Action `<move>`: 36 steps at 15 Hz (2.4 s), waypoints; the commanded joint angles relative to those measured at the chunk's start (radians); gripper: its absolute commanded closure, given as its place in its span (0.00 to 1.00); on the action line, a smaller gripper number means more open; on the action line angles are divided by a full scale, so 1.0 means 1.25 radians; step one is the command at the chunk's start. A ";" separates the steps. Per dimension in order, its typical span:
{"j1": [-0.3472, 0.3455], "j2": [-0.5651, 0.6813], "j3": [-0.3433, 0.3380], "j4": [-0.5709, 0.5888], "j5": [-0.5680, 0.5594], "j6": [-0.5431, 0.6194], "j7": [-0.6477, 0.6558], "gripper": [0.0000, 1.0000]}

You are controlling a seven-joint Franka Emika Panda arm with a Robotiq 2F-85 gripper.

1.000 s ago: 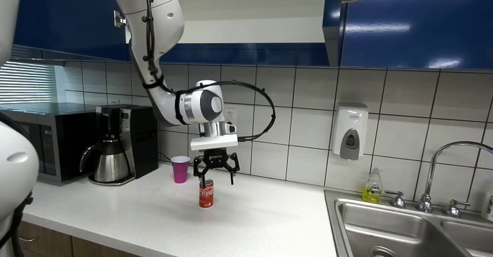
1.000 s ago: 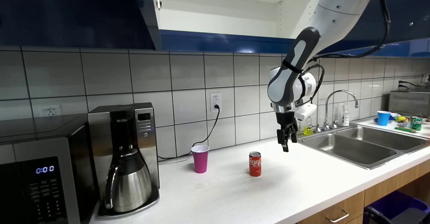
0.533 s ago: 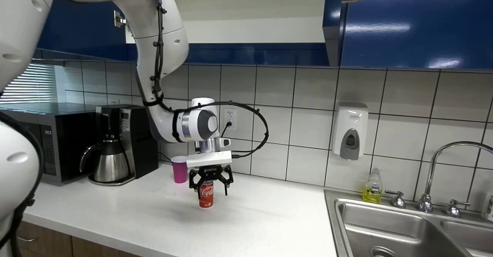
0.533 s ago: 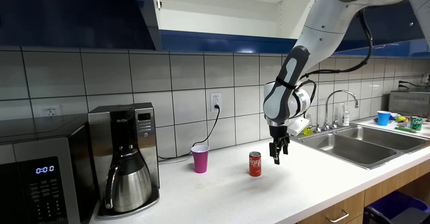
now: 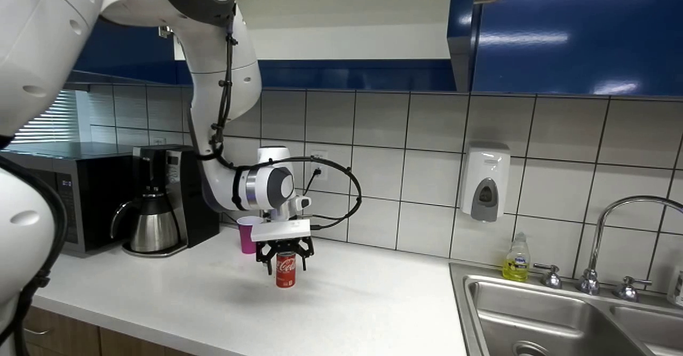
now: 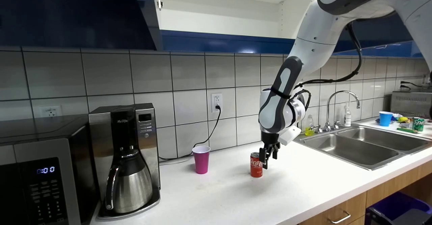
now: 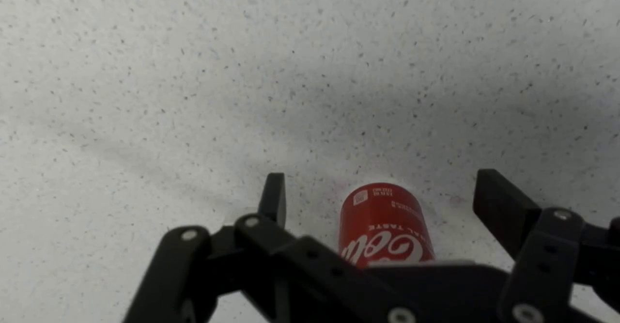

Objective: Put the cola can inside the open cabinet

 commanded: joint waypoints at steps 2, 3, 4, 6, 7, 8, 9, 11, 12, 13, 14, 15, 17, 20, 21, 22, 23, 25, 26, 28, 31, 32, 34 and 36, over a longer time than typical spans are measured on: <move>0.006 0.033 0.004 0.021 0.010 0.070 0.039 0.00; 0.010 0.040 0.000 0.023 0.008 0.083 0.048 0.00; 0.013 0.047 -0.001 0.023 0.011 0.096 0.056 0.00; 0.015 0.057 -0.001 0.025 0.012 0.116 0.067 0.00; 0.017 0.062 0.000 0.026 0.013 0.126 0.073 0.00; 0.020 0.066 -0.002 0.027 0.014 0.135 0.078 0.00; 0.021 0.070 -0.002 0.029 0.015 0.144 0.082 0.00; 0.031 0.077 -0.010 0.033 0.014 0.166 0.094 0.00; 0.031 0.080 -0.010 0.035 0.015 0.175 0.097 0.00; 0.035 0.082 -0.012 0.037 0.016 0.182 0.101 0.00; 0.037 0.084 -0.013 0.039 0.017 0.188 0.104 0.00; 0.039 0.086 -0.015 0.041 0.017 0.193 0.106 0.00; 0.044 0.090 -0.018 0.045 0.017 0.203 0.111 0.00; 0.046 0.092 -0.019 0.050 0.019 0.208 0.116 0.25; 0.046 0.093 -0.018 0.052 0.019 0.208 0.115 0.26; 0.047 0.093 -0.018 0.053 0.019 0.209 0.116 0.35; 0.046 0.093 -0.017 0.054 0.019 0.209 0.115 0.42; 0.045 0.093 -0.017 0.056 0.020 0.209 0.114 0.58; 0.047 0.094 -0.020 0.058 0.020 0.209 0.116 0.61; 0.048 0.096 -0.023 0.060 0.020 0.205 0.116 0.61; 0.060 0.085 -0.043 0.063 0.017 0.183 0.123 0.61; 0.062 0.075 -0.048 0.062 0.016 0.170 0.123 0.61; 0.077 0.055 -0.071 0.060 0.010 0.155 0.126 0.61; 0.082 0.038 -0.081 0.061 0.008 0.138 0.125 0.61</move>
